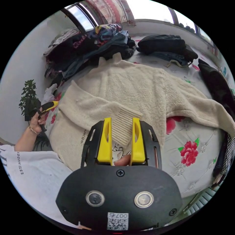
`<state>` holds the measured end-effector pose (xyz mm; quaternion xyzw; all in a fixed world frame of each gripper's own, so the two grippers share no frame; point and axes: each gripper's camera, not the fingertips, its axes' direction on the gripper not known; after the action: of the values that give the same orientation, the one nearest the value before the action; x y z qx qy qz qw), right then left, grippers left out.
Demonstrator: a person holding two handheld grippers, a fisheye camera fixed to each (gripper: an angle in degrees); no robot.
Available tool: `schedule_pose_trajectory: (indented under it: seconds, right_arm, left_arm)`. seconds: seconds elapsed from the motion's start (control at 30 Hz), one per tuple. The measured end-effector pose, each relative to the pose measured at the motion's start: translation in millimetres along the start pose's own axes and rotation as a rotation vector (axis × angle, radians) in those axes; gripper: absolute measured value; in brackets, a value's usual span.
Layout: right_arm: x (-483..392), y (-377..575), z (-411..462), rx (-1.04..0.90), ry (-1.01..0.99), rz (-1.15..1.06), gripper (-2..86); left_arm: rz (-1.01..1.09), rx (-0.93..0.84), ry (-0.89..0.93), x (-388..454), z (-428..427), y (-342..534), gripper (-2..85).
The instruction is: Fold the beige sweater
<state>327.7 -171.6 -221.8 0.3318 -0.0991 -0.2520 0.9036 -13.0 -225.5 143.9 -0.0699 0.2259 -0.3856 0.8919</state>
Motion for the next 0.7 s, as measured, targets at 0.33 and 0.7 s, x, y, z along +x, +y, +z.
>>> schedule_pose_trajectory:
  seconds: [0.33,0.7]
  right_arm:
    - [151.5,42.5,-82.7,0.359,-0.077,0.489,9.4]
    - [335.8,111.2,-103.3,0.711,-0.119,1.122,6.2]
  left_arm:
    - [-0.183,0.082,-0.056,-25.5,16.7,14.7,4.7]
    - [-0.389,0.063,-0.146,-60.6,-29.3,62.1,1.9]
